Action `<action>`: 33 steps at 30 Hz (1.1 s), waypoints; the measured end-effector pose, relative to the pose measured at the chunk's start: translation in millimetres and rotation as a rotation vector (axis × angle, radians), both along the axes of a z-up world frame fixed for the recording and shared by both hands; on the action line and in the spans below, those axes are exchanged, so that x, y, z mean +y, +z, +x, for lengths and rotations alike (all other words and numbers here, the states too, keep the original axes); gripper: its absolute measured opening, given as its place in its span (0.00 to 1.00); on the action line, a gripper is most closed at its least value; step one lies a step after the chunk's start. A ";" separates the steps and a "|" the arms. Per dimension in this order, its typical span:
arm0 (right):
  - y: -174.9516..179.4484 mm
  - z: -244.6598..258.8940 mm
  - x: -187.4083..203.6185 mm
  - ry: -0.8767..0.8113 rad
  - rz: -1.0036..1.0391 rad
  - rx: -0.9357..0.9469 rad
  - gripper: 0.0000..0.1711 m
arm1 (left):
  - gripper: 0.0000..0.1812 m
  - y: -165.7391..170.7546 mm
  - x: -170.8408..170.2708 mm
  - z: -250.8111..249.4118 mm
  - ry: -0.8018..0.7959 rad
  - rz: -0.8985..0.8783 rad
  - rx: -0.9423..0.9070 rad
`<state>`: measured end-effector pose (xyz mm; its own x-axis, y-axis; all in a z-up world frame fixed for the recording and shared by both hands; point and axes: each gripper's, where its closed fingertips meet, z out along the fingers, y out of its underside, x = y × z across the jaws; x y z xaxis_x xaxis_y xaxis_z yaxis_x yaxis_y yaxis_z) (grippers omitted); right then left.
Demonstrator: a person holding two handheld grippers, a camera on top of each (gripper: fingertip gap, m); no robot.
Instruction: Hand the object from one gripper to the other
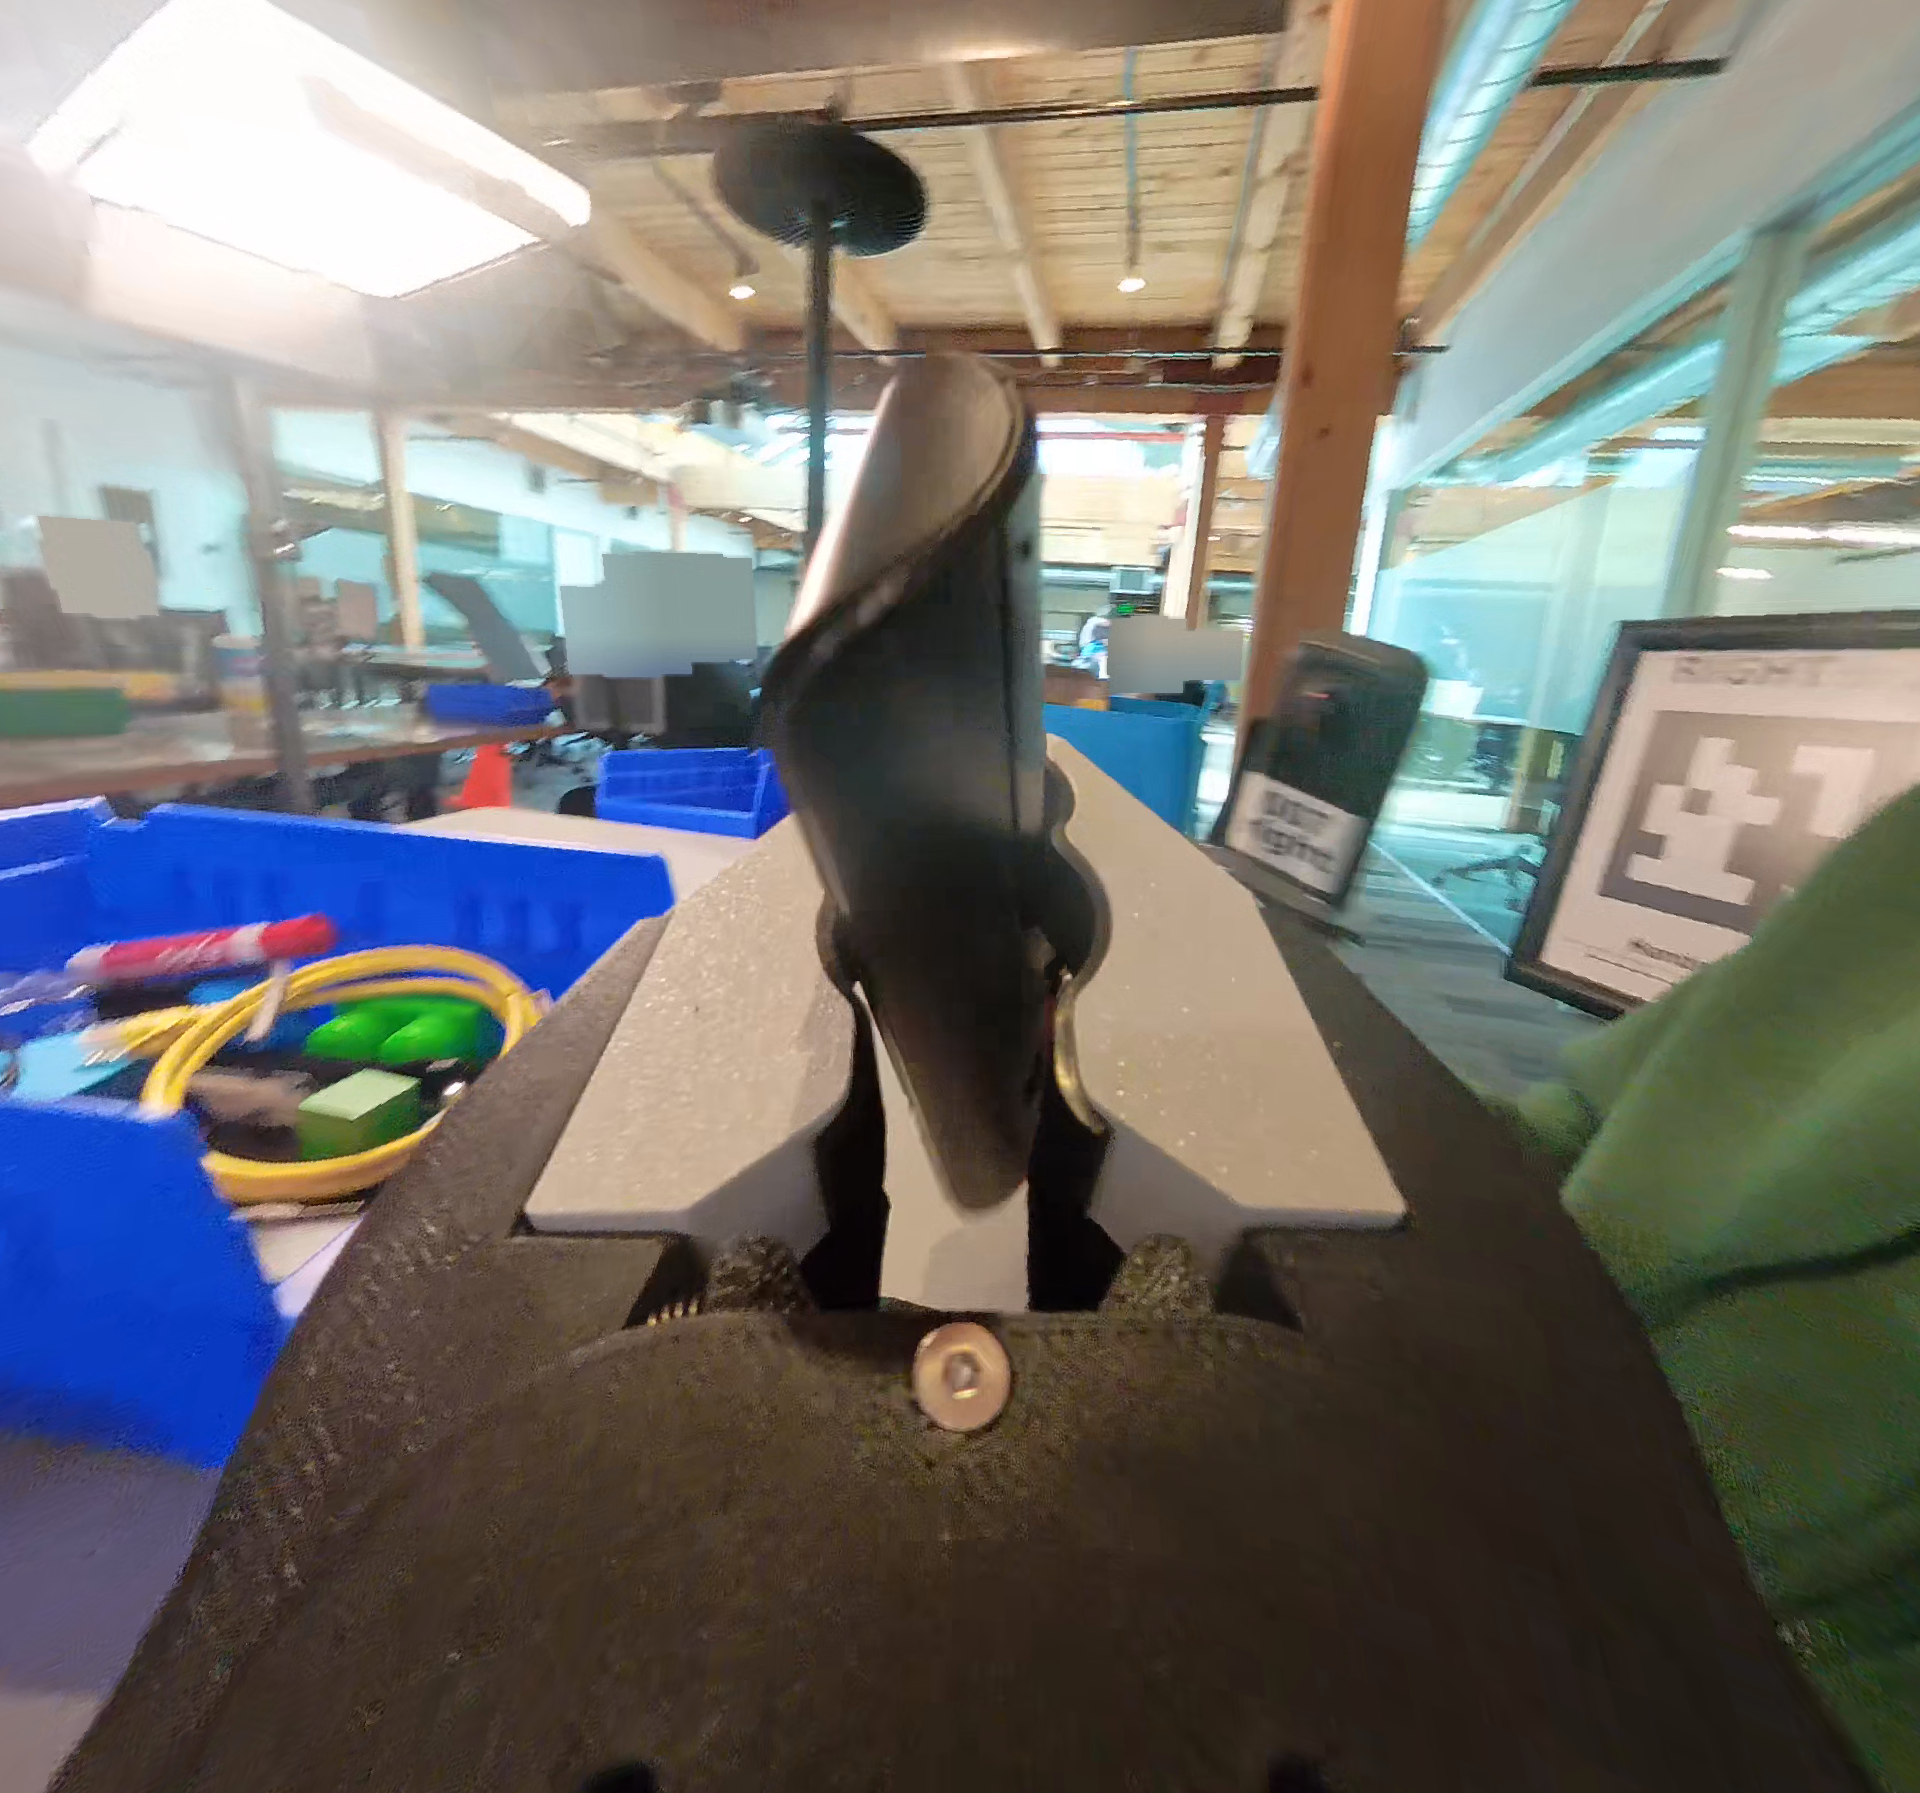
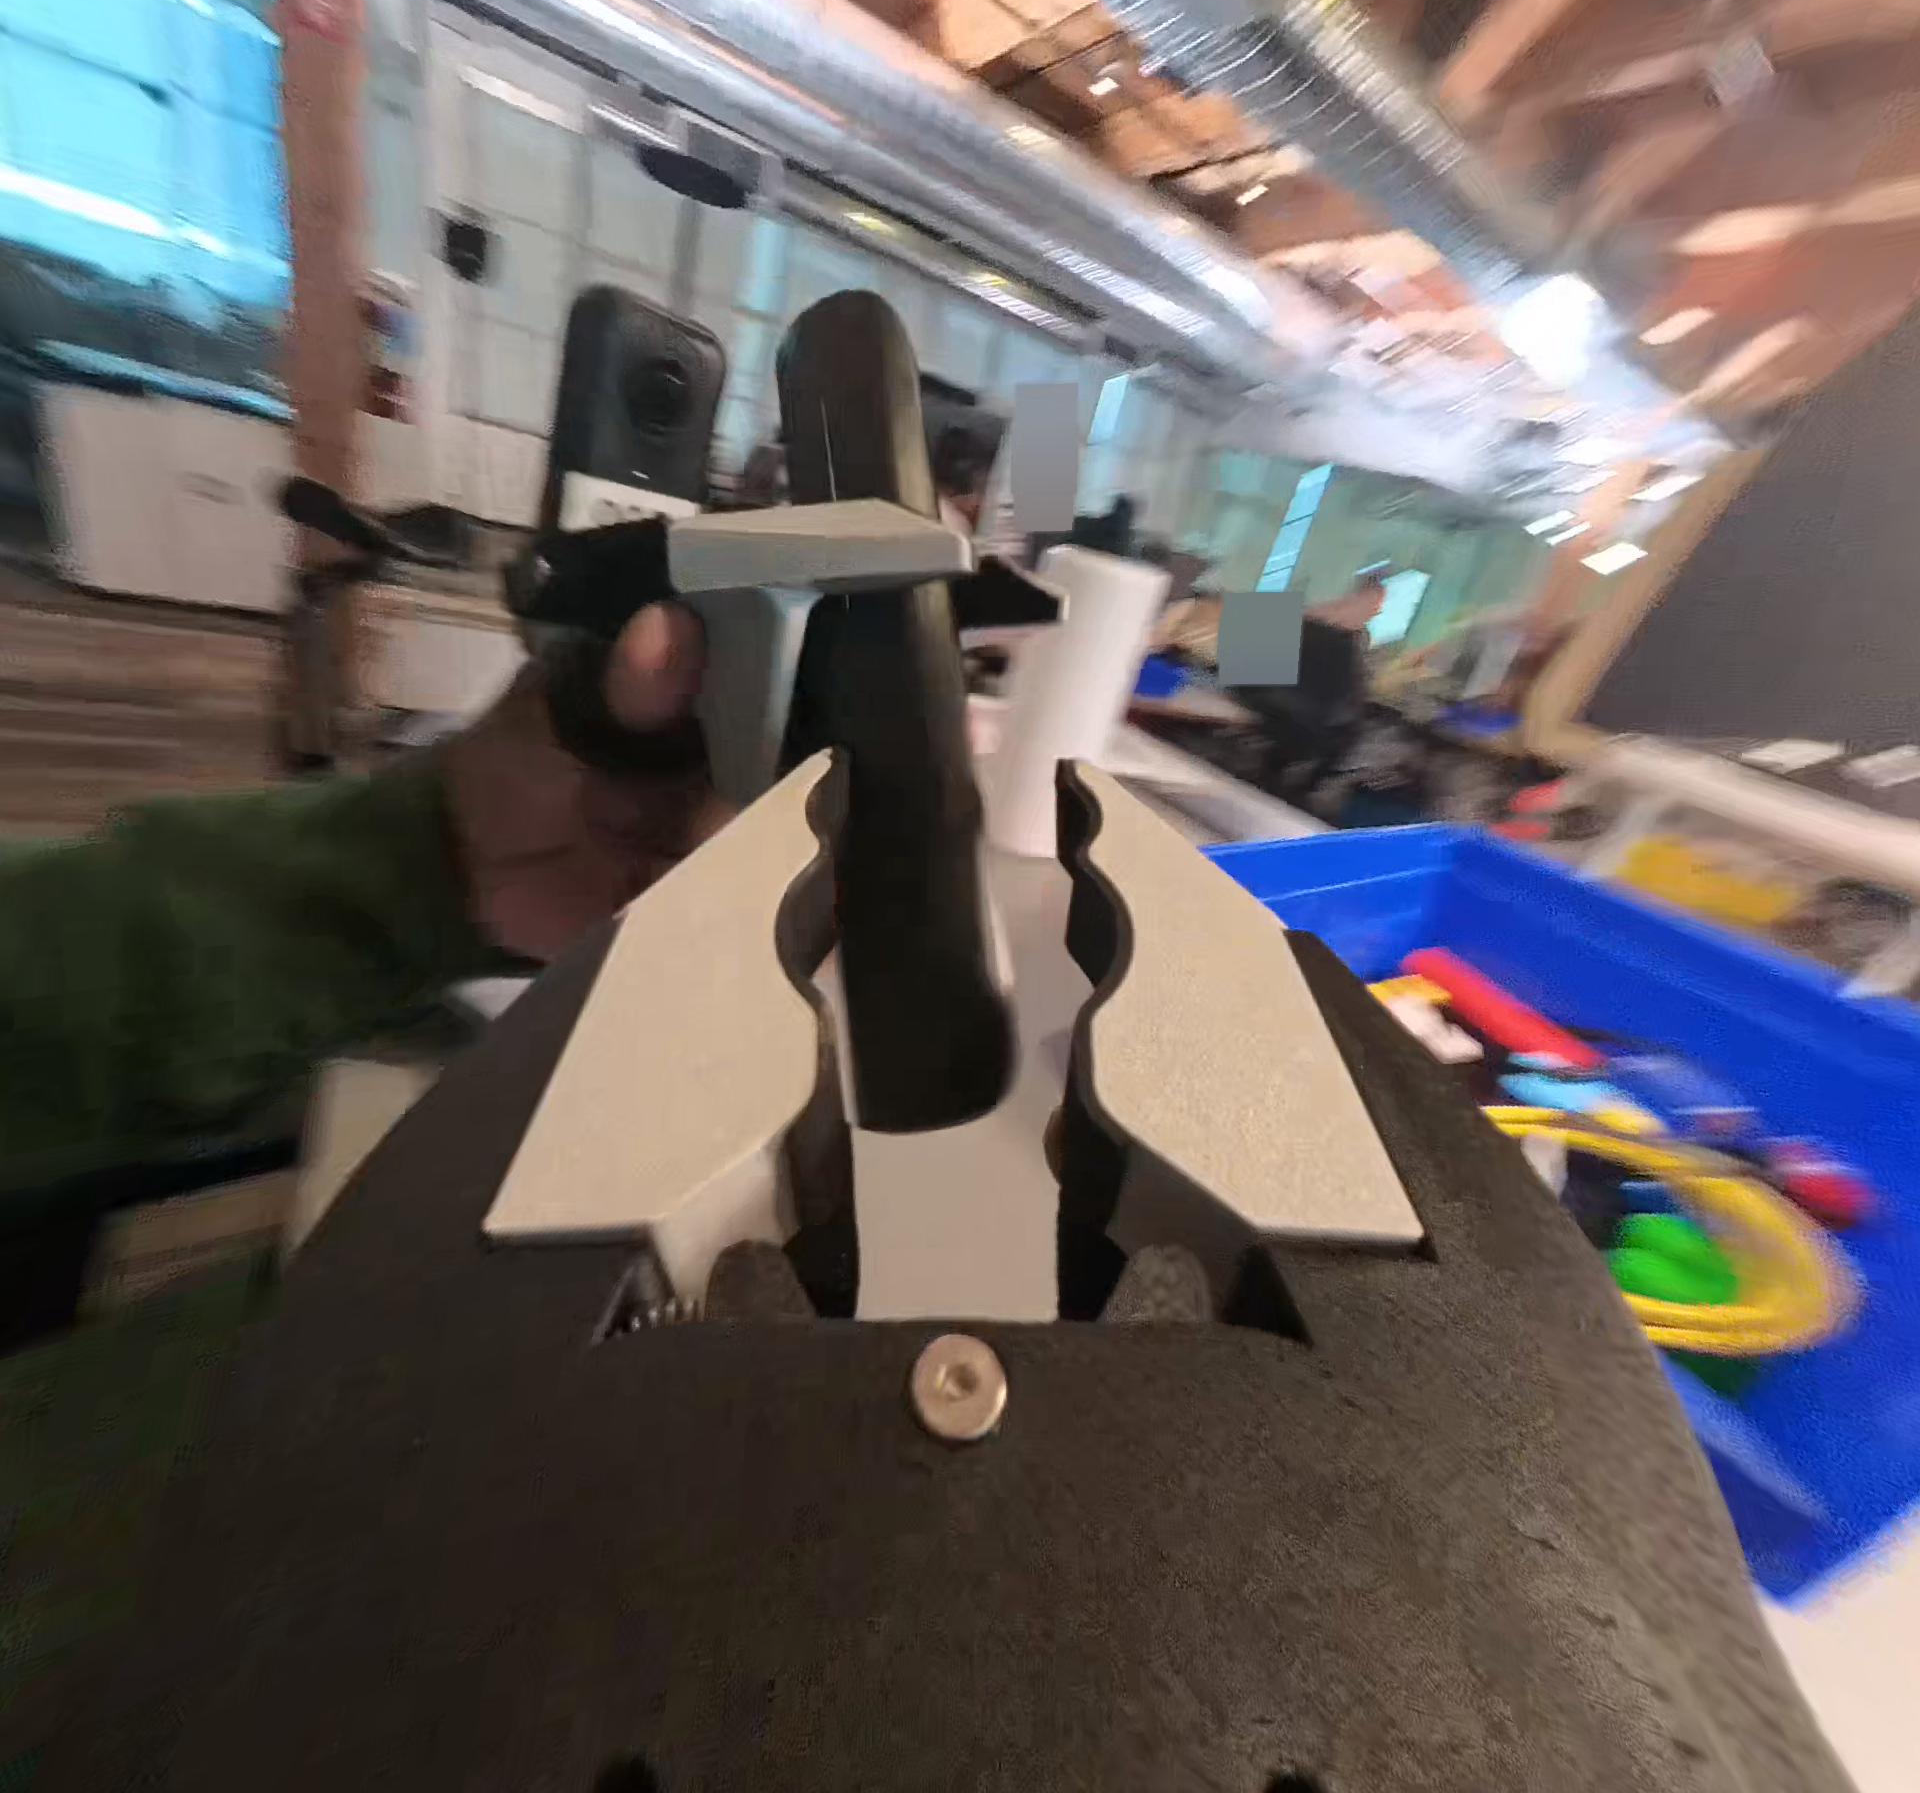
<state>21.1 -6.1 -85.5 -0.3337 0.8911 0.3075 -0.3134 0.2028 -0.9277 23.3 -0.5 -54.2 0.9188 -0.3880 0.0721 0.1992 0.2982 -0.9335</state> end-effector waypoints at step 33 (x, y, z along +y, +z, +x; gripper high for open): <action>-23.4 -27.3 32.4 -0.659 0.681 0.105 0.29 | 0.16 -6.3 12.1 23.5 -0.072 -0.016 -0.037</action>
<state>-6.2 26.2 -108.9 0.2308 0.5084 0.8296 -0.0181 0.8547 -0.5188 46.8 11.6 -60.5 0.8849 -0.4520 0.1125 0.2546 0.2672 -0.9294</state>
